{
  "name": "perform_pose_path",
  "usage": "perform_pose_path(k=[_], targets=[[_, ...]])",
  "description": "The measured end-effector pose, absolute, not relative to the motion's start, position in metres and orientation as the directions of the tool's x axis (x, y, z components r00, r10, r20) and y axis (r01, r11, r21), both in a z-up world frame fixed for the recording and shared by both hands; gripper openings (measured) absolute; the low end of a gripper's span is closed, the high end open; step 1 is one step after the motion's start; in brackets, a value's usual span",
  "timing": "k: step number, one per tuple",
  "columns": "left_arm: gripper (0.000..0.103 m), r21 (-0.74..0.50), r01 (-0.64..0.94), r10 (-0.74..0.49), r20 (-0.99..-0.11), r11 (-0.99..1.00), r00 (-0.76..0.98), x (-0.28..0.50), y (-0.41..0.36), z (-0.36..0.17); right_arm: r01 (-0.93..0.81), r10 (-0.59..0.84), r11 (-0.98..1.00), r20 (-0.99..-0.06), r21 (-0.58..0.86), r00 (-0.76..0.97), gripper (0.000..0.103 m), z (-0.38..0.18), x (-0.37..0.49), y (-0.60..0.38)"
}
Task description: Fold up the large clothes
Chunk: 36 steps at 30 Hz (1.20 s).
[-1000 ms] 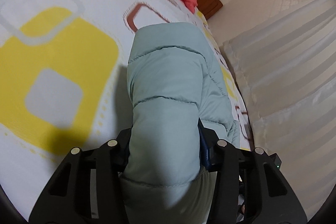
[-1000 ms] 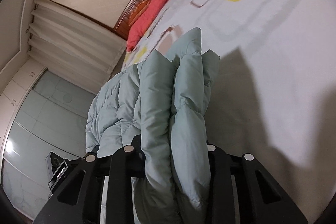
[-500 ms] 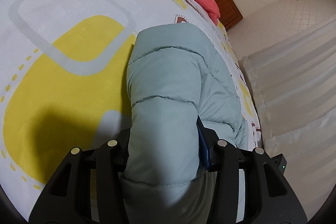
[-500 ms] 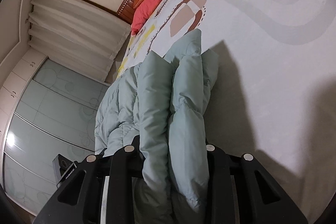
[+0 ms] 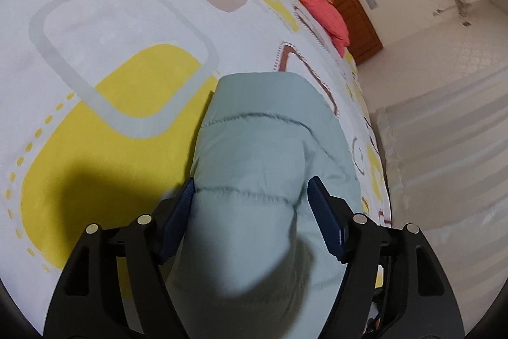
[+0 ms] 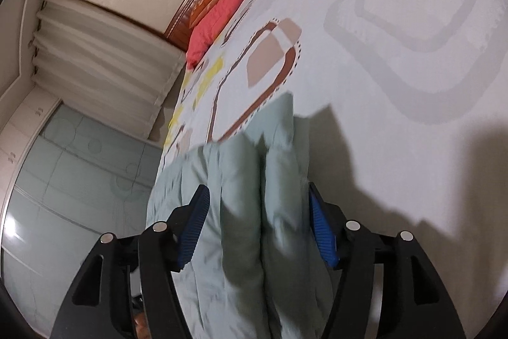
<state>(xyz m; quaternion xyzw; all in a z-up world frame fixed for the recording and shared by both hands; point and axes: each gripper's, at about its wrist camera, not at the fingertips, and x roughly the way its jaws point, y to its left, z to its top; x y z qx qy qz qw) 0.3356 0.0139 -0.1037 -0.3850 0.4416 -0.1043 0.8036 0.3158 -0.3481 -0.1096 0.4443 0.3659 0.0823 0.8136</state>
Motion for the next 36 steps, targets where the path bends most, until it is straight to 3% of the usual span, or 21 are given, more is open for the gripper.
perform_pose_path(k=[2,3,5,11,12,13,15,23,24,25,28,32,36], targets=[[0.066,-0.708,-0.211,-0.498,-0.646,0.674,0.578,0.341,0.013,-0.110,0.216,0.458,0.582,-0.535,0.784,0.709,0.058,-0.114,0.323,-0.351],[0.061,-0.705,-0.218,-0.497,-0.652,0.675,0.573,0.342,0.012,-0.113,0.231,0.459,0.578,-0.546,0.783,0.701,0.044,-0.118,0.327,-0.352],[0.058,-0.690,-0.231,-0.485,-0.670,0.686,0.562,0.345,0.011,-0.117,0.259,0.460,0.576,-0.570,0.775,0.681,0.036,-0.127,0.331,-0.353],[0.062,-0.716,-0.224,-0.516,-0.651,0.661,0.557,0.340,0.016,-0.122,0.258,0.489,0.550,-0.557,0.795,0.672,0.038,-0.133,0.326,-0.358],[0.068,-0.717,-0.232,-0.514,-0.652,0.658,0.557,0.335,0.019,-0.122,0.254,0.491,0.548,-0.553,0.797,0.673,0.045,-0.130,0.321,-0.360],[0.071,-0.721,-0.236,-0.516,-0.649,0.651,0.559,0.330,0.022,-0.121,0.252,0.493,0.547,-0.551,0.798,0.674,0.057,-0.128,0.319,-0.361],[0.078,-0.732,-0.240,-0.523,-0.640,0.638,0.562,0.317,0.026,-0.121,0.253,0.490,0.536,-0.540,0.806,0.684,0.066,-0.125,0.303,-0.364],[0.077,-0.750,-0.248,-0.527,-0.622,0.613,0.579,0.269,0.029,-0.123,0.237,0.558,0.484,-0.506,0.842,0.657,0.066,-0.134,0.258,-0.353],[0.068,-0.750,-0.242,-0.527,-0.620,0.616,0.582,0.268,0.028,-0.123,0.236,0.560,0.492,-0.512,0.838,0.651,0.065,-0.135,0.256,-0.350],[0.059,-0.750,-0.225,-0.531,-0.615,0.622,0.584,0.268,0.026,-0.124,0.242,0.551,0.508,-0.528,0.826,0.646,0.053,-0.137,0.253,-0.346],[0.052,-0.731,-0.196,-0.519,-0.622,0.654,0.587,0.270,0.021,-0.123,0.244,0.564,0.501,-0.527,0.830,0.636,0.045,-0.142,0.253,-0.342],[0.053,-0.716,-0.185,-0.507,-0.629,0.673,0.589,0.268,0.019,-0.120,0.249,0.557,0.499,-0.528,0.830,0.641,0.045,-0.141,0.252,-0.342],[0.066,-0.676,-0.183,-0.461,-0.650,0.714,0.604,0.257,0.020,-0.110,0.254,0.557,0.481,-0.516,0.839,0.651,0.048,-0.139,0.244,-0.346]])
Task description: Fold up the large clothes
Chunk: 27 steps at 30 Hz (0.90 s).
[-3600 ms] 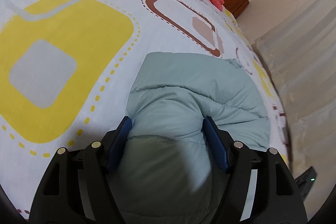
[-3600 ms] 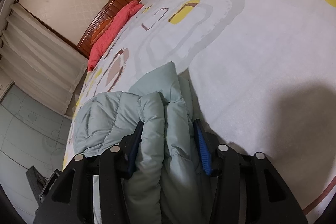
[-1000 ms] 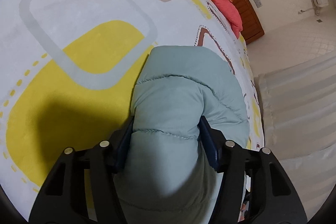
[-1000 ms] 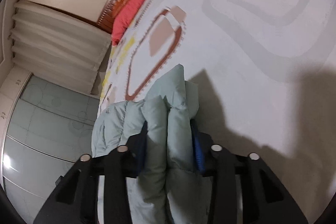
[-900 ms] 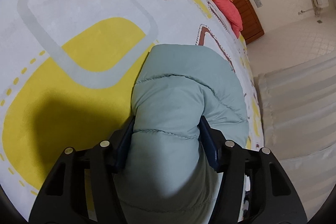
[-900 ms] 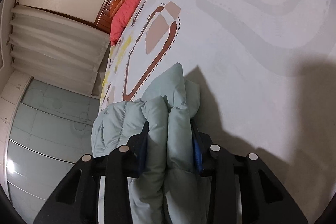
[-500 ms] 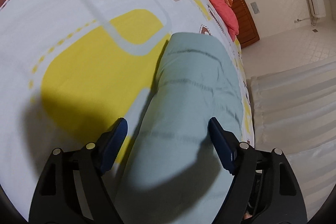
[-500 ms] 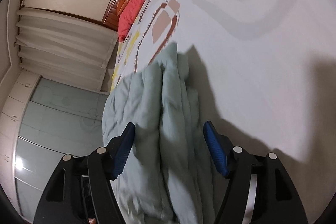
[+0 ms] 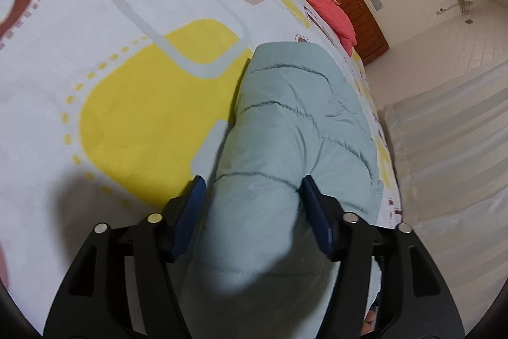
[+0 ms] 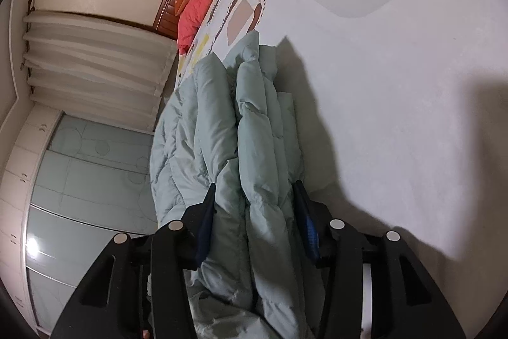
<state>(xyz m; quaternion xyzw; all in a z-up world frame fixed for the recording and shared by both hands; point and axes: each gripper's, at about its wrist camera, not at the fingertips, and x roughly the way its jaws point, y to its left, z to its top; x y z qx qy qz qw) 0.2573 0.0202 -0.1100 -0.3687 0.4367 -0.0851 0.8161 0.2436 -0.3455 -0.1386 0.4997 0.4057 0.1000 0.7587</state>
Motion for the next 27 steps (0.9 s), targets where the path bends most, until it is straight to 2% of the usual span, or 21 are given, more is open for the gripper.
perform_pose_path(k=[2,11,23,25,27], targets=[[0.070,-0.664,-0.187,-0.447,-0.658,0.724,0.606,0.251,0.022,-0.107,0.256,0.551,0.478,-0.514,0.840,0.657,0.051,-0.136,0.237,-0.348],[0.072,-0.627,-0.187,-0.415,-0.681,0.757,0.603,0.222,0.021,-0.101,0.239,0.525,0.510,-0.519,0.827,0.675,0.052,-0.120,0.198,-0.345],[0.072,-0.416,-0.129,-0.259,-0.750,0.900,0.609,0.184,0.005,-0.083,0.224,0.434,0.661,-0.609,0.716,0.664,0.053,-0.097,0.154,-0.325],[0.072,-0.380,-0.118,-0.232,-0.753,0.918,0.615,0.178,0.002,-0.079,0.227,0.402,0.699,-0.635,0.678,0.660,0.059,-0.092,0.147,-0.321],[0.074,-0.344,-0.107,-0.208,-0.756,0.933,0.621,0.171,-0.002,-0.076,0.229,0.365,0.737,-0.660,0.636,0.657,0.060,-0.088,0.144,-0.315]])
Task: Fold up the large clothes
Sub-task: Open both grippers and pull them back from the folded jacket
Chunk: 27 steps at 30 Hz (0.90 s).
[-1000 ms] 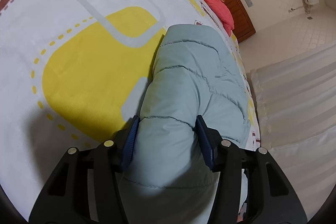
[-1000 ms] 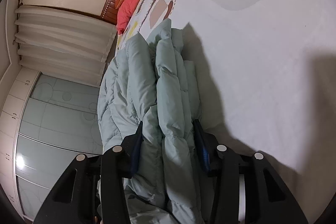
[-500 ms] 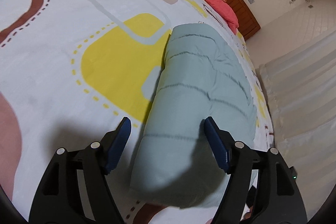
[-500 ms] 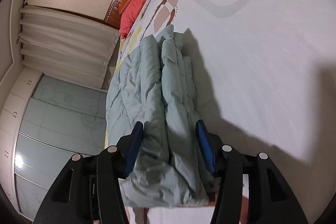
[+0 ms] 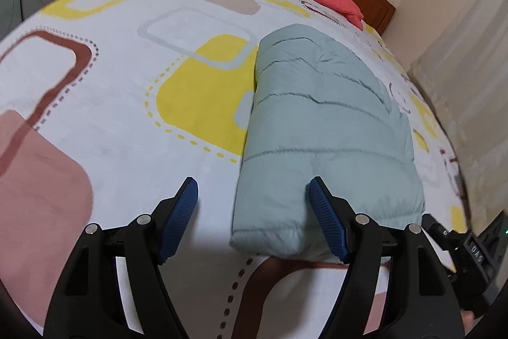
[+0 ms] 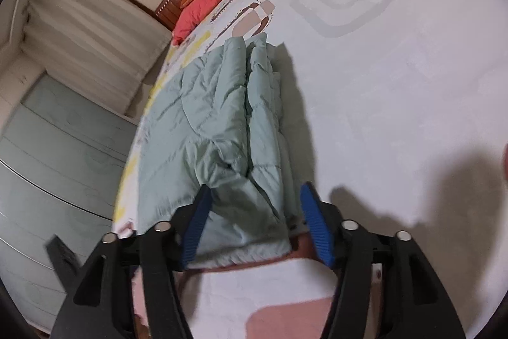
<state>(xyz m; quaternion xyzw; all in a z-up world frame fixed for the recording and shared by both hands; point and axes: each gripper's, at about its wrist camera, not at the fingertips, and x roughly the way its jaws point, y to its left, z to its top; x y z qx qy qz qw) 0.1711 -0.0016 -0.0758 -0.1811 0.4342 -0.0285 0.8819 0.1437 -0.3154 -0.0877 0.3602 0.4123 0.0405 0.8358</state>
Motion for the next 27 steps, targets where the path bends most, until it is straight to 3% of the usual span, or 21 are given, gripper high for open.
perform_pose_path(k=[6,9,15,27], targets=[[0.083,-0.241,-0.085,-0.130,-0.749,0.967,0.650,0.156,-0.011,-0.066,0.206,0.256,0.848,-0.717,0.489,0.648,0.060,-0.070,0.133,-0.292],[0.086,-0.195,-0.072,-0.096,-0.733,0.978,0.673,0.147,-0.015,-0.059,0.190,0.195,0.892,-0.729,0.410,0.656,0.068,-0.062,0.127,-0.279],[0.092,-0.134,-0.080,-0.039,-0.713,0.988,0.700,0.133,-0.020,-0.050,0.166,0.100,0.946,-0.737,0.279,0.669,0.070,-0.056,0.127,-0.256],[0.096,-0.050,-0.088,0.032,-0.672,0.995,0.740,0.117,-0.024,-0.023,0.135,0.039,0.973,-0.709,0.188,0.705,0.076,-0.033,0.116,-0.235]])
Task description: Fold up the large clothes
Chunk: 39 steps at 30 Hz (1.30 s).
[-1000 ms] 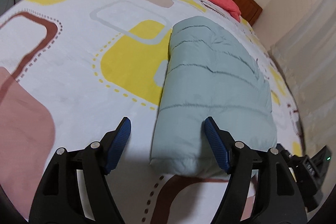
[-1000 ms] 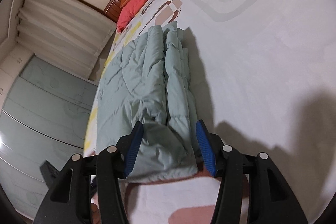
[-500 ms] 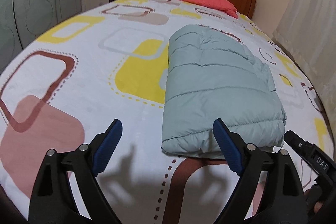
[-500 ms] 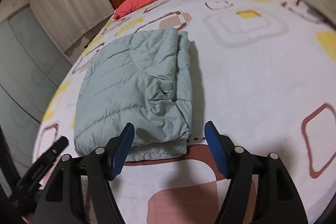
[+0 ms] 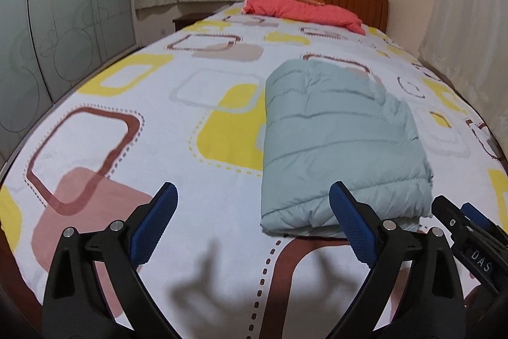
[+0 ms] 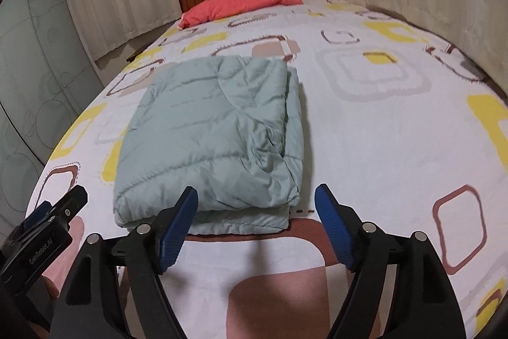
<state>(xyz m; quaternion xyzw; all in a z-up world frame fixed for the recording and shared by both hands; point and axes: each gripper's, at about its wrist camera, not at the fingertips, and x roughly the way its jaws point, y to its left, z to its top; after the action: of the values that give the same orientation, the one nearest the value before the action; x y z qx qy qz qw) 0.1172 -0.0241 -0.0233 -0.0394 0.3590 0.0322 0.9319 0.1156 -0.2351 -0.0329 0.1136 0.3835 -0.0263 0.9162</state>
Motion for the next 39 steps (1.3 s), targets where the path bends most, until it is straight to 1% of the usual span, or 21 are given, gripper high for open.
perform_pose_path(k=[4,12,15,39], targets=[[0.097,-0.055,-0.082,0.027,-0.650,0.995,0.759,0.110,-0.025,-0.007,0.119,0.030,0.978,-0.682,0.170,0.731,0.080,-0.015,0.109,-0.231],[0.098,-0.059,-0.070,0.019,-0.616,0.996,0.788,0.096,-0.027,0.020,0.101,0.023,0.982,-0.637,0.158,0.770,0.080,0.013,0.095,-0.221],[0.101,-0.067,-0.075,0.020,-0.600,0.995,0.800,0.092,-0.026,0.025,0.100,0.023,0.982,-0.628,0.160,0.778,0.080,0.017,0.092,-0.219],[0.101,-0.070,-0.067,0.011,-0.600,0.995,0.800,0.088,-0.027,0.026,0.089,0.027,0.984,-0.620,0.155,0.784,0.080,0.022,0.089,-0.215]])
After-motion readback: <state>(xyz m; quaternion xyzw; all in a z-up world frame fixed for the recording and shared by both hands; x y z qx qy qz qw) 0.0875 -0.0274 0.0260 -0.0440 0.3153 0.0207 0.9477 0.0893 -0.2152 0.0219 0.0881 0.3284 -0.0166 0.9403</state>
